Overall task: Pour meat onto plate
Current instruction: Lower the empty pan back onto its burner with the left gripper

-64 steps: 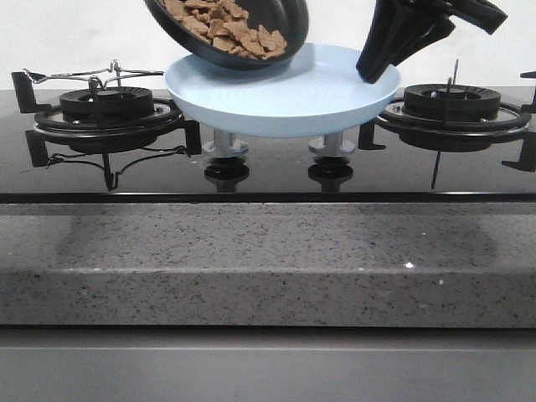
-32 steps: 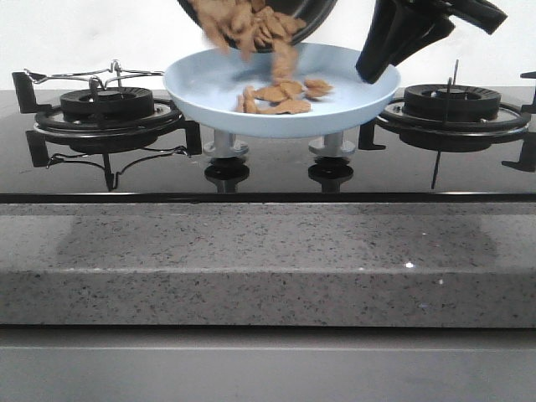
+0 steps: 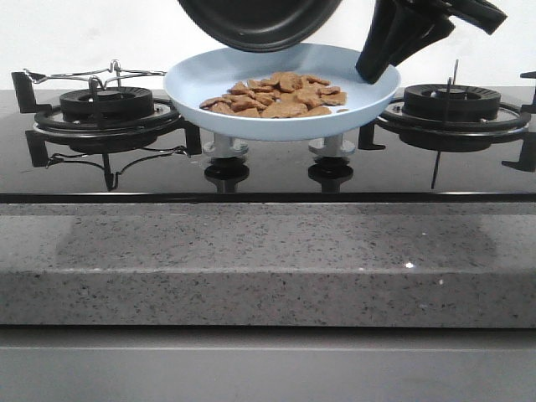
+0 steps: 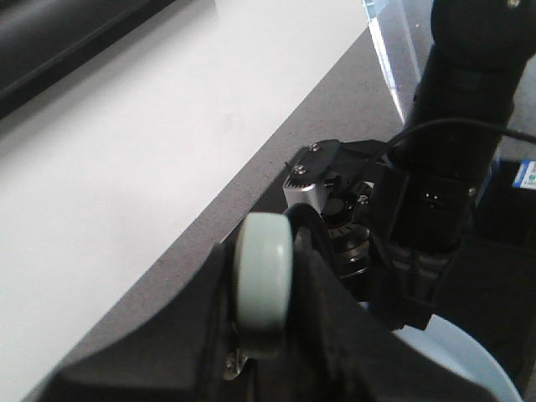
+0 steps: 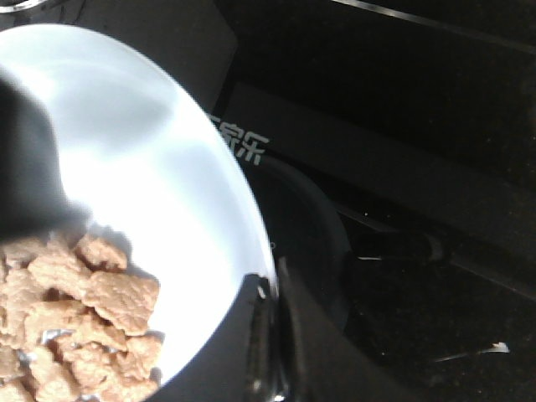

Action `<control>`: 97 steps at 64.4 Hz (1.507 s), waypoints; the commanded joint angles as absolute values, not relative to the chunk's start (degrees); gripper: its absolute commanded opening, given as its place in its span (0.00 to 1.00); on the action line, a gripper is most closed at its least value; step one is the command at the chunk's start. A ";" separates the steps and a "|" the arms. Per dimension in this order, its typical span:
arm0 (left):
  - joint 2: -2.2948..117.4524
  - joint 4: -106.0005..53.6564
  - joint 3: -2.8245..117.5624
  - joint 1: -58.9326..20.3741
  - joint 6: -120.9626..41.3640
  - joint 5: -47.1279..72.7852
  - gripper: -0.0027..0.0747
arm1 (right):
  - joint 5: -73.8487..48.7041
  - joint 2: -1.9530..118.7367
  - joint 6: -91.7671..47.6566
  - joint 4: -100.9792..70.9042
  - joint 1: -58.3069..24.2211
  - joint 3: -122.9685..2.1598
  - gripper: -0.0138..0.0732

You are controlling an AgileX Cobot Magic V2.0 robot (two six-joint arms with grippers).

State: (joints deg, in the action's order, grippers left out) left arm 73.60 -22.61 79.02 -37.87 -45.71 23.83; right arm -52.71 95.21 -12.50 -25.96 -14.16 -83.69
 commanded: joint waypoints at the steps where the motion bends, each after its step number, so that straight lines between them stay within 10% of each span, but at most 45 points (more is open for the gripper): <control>1: 71.56 -27.51 81.17 -35.35 -42.10 18.47 0.01 | -50.36 92.57 -13.05 -28.06 -14.24 -85.00 0.08; 42: 81.67 -92.95 75.35 13.63 -43.10 47.90 0.01 | -50.37 92.57 -13.05 -28.06 -14.24 -85.00 0.08; 97: 100.78 -106.79 73.03 18.17 -44.88 47.99 0.01 | -50.37 92.57 -13.05 -28.06 -14.24 -85.00 0.08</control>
